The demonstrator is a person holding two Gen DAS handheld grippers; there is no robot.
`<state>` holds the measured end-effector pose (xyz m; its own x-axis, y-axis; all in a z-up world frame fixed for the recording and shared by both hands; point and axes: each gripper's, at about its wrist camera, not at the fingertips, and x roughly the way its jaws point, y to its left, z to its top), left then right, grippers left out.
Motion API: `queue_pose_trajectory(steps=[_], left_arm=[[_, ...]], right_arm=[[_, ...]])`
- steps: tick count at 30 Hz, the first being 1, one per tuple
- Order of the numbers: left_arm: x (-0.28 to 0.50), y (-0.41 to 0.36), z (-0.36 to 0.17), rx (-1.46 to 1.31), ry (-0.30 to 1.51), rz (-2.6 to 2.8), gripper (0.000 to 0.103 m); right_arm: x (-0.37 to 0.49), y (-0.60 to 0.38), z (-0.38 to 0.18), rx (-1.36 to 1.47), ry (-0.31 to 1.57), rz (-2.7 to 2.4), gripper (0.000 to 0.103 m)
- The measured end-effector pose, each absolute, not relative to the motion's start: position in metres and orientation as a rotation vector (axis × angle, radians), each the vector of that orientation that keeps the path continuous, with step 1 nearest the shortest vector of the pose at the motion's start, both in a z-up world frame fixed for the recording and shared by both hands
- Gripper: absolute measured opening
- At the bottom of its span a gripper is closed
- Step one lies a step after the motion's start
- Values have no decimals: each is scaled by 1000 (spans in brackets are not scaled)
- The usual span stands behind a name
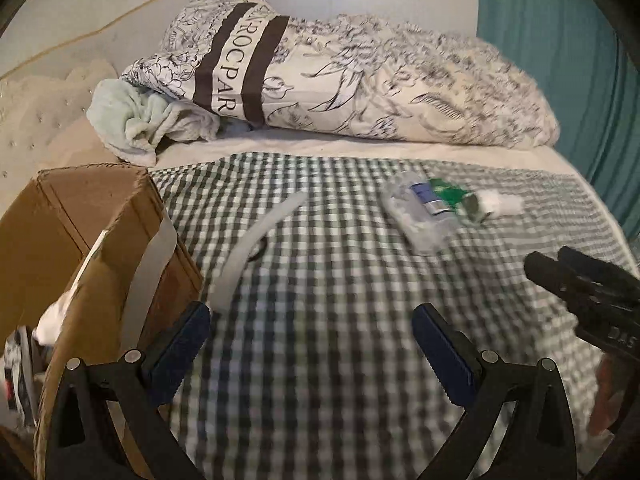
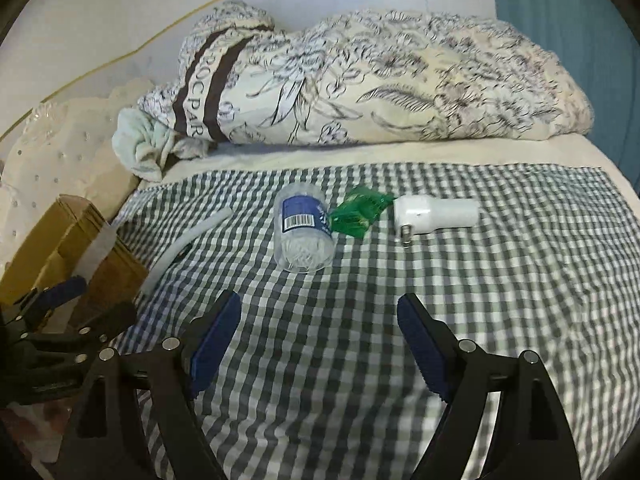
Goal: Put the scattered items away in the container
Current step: 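Move both open tools back over the remaining items on the bed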
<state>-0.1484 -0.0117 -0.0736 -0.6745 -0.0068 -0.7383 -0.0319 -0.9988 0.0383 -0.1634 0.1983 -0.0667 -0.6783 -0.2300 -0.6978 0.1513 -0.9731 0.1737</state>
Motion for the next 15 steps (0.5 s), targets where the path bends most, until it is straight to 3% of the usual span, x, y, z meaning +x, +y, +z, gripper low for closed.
queue_pose_trajectory(steps=[10, 15], left_arm=[[-201, -20, -125, -1362, 213, 2878, 103], [-218, -26, -150, -1453, 288, 2936, 87]], right_arm=[[-202, 176, -96, 1218, -122, -2635, 81], [-215, 168, -107, 1258, -100, -2621, 81]])
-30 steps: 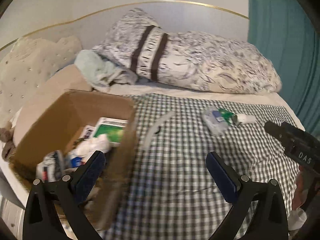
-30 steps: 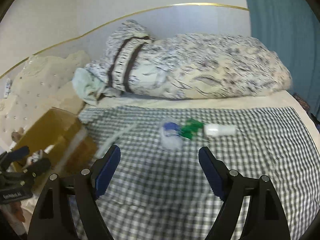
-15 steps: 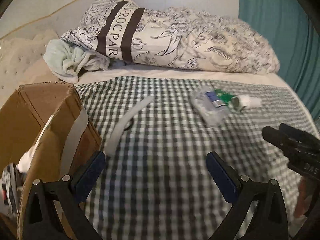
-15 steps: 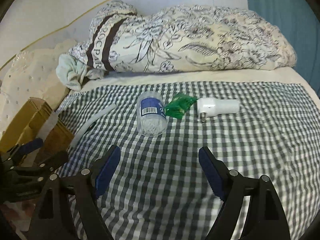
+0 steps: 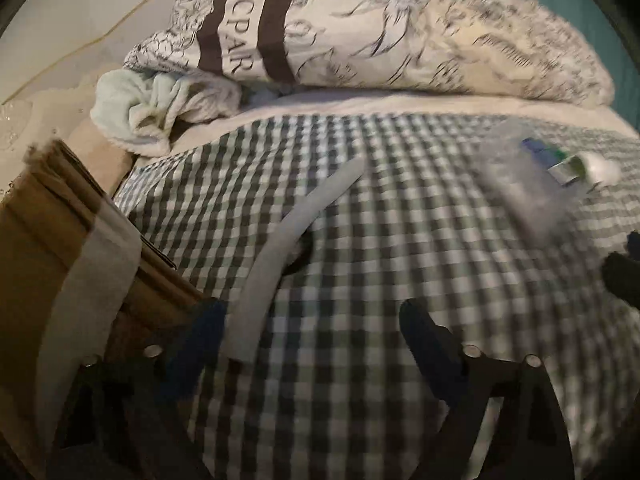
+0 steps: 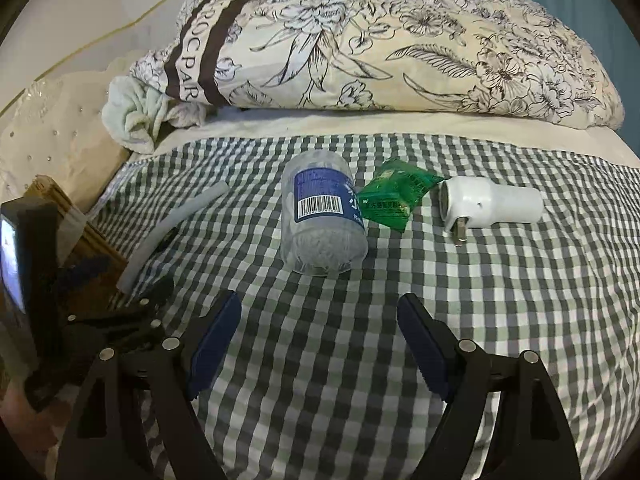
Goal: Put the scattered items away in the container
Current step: 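Move both open tools back over the remaining items on the bed, then grasp the white plastic strip with the left tool while the right tool reaches the clear container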
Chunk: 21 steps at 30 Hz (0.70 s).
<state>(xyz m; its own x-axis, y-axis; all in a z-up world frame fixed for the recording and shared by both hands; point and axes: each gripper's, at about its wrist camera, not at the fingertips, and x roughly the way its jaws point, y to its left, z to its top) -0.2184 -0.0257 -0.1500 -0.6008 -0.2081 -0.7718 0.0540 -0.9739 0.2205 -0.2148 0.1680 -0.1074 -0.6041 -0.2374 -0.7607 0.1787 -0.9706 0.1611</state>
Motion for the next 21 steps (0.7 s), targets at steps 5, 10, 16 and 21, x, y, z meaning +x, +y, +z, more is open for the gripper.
queue_pose_trajectory(steps=[5, 10, 16, 21], left_arm=[[-227, -38, -159, 1354, -226, -2641, 81], [-232, -41, -162, 1359, -250, -2628, 82], [-240, -42, -169, 1337, -290, -2649, 88], [-236, -74, -165, 1428, 63, -2699, 44]], right_arm=[[-225, 158, -114, 1282, -90, -2605, 81], [-232, 147, -117, 1290, -89, -2589, 81], [-236, 139, -115, 1277, -73, -2589, 81], [-239, 139, -112, 1272, -81, -2599, 81]])
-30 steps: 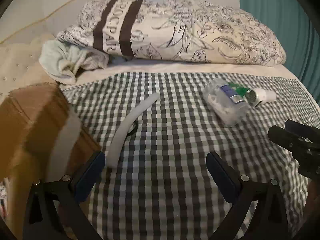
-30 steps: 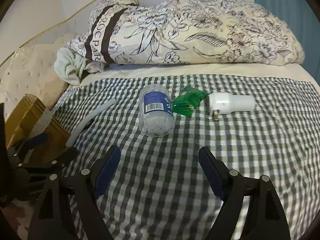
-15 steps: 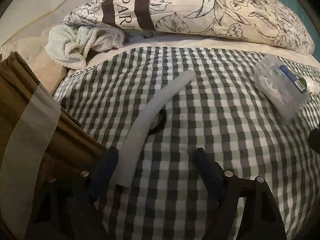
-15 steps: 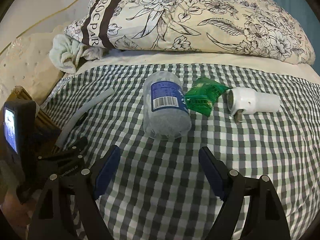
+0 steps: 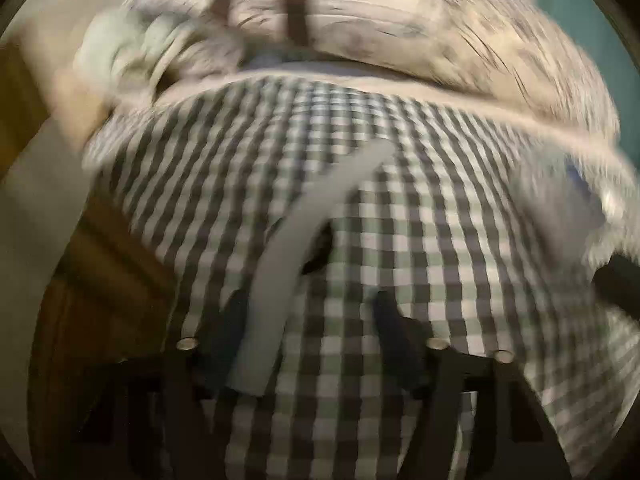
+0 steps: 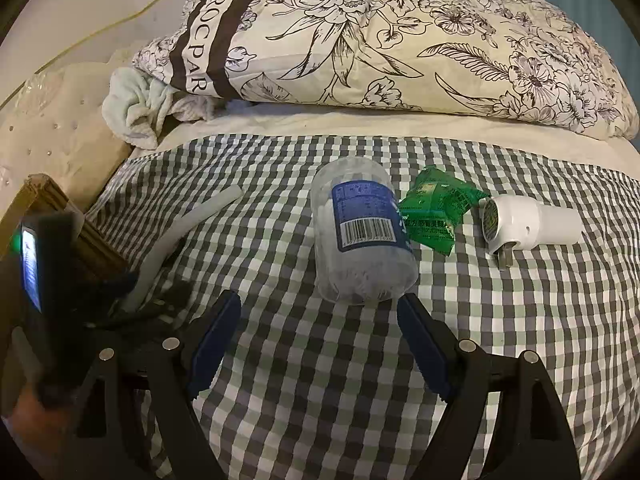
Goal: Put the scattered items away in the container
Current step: 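Grasp the white plastic strip with the left tool while the right tool reaches the clear container, then grasp the clear blue-labelled container with the right tool and lift it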
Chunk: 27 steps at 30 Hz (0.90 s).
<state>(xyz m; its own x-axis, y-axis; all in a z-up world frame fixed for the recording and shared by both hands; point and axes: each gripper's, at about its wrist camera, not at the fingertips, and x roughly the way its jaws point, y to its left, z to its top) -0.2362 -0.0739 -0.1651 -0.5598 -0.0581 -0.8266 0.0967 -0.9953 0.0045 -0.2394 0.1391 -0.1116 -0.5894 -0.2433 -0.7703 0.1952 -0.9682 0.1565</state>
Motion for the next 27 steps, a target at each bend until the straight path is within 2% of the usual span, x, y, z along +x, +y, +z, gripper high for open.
queue_pose_trajectory(steps=[1, 2, 5, 8, 15, 23, 24, 27], left_arm=[[-233, -76, -162, 1411, 26, -2694, 27], [-229, -76, -161, 1405, -25, -2698, 16], [-218, -71, -152, 1382, -32, -2750, 8], [-212, -73, -145, 1407, 108, -2807, 6], [-208, -71, -137, 1460, 238, -2847, 5], [-202, -67, -132, 1502, 322, -2876, 5], [-202, -67, -134, 1509, 331, -2871, 5], [-203, -61, -144, 1539, 288, -2854, 5]], right_arm=[[-241, 139, -111, 1271, -76, -2605, 81], [-243, 139, -111, 1272, -71, -2612, 81], [-252, 135, -114, 1279, -60, -2616, 81], [-262, 130, -117, 1279, -36, -2635, 81], [-291, 134, -131, 1327, -57, -2686, 81], [-307, 149, -140, 1330, -95, -2694, 82], [-307, 148, -139, 1314, -73, -2697, 85], [-314, 139, -140, 1300, 42, -2657, 84]])
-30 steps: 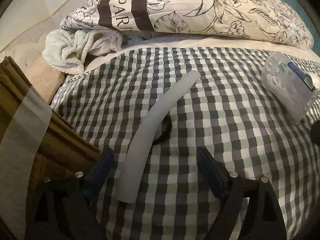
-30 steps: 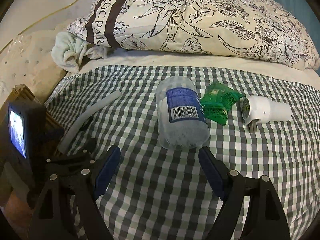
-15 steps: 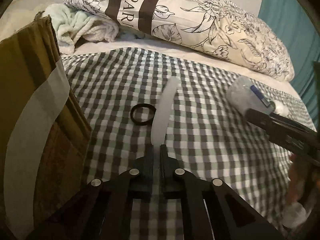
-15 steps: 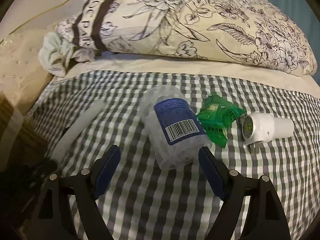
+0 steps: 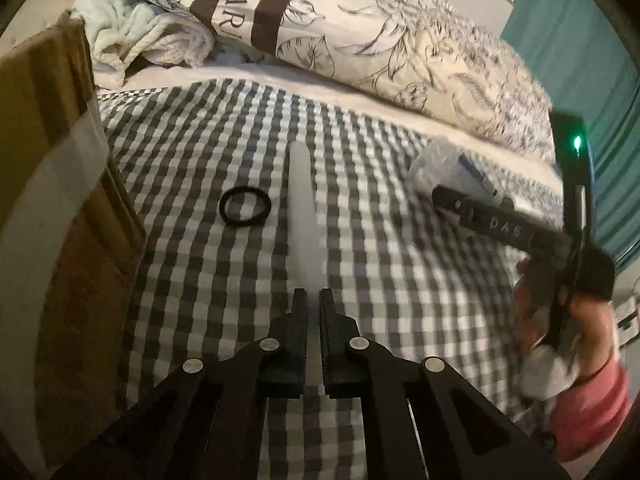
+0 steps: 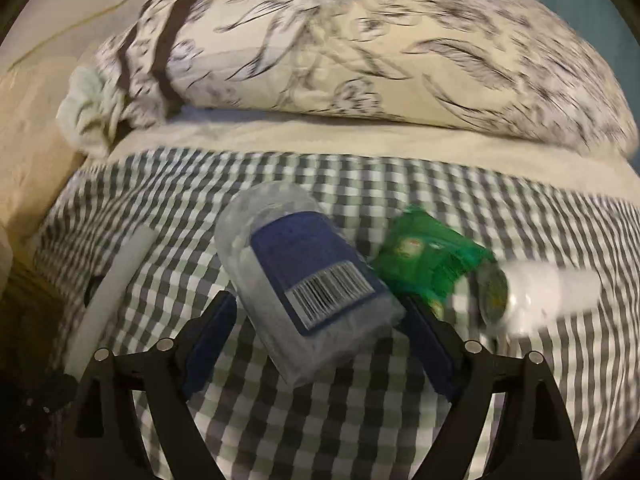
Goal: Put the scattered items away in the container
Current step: 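Grasp the clear blue-labelled container with the right tool and lift it, then carry the container in the right tool while the left tool carries the strip into the box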
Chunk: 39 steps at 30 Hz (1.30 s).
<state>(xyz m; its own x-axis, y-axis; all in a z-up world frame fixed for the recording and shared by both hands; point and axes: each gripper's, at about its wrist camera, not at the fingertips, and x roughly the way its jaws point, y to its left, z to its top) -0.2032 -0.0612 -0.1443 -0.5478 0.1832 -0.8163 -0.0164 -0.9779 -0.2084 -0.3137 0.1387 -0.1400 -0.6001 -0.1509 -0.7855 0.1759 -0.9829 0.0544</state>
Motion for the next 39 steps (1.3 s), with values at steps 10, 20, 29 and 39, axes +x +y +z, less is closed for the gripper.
queue_pose_trajectory(steps=[10, 20, 29, 39], left_arm=[[-214, -66, -165, -1461, -363, 2626, 5], [-189, -42, -141, -1442, -285, 2572, 5], [-204, -28, -165, -1514, -210, 2555, 41], [-172, -24, -125, -1368, -155, 2602, 5]], right_arm=[[-273, 126, -128, 1292, 193, -2672, 74], [-202, 155, -101, 1277, 37, -2625, 71], [-185, 166, -96, 1288, 5, -2626, 70], [-166, 167, -74, 1215, -1, -2636, 66]])
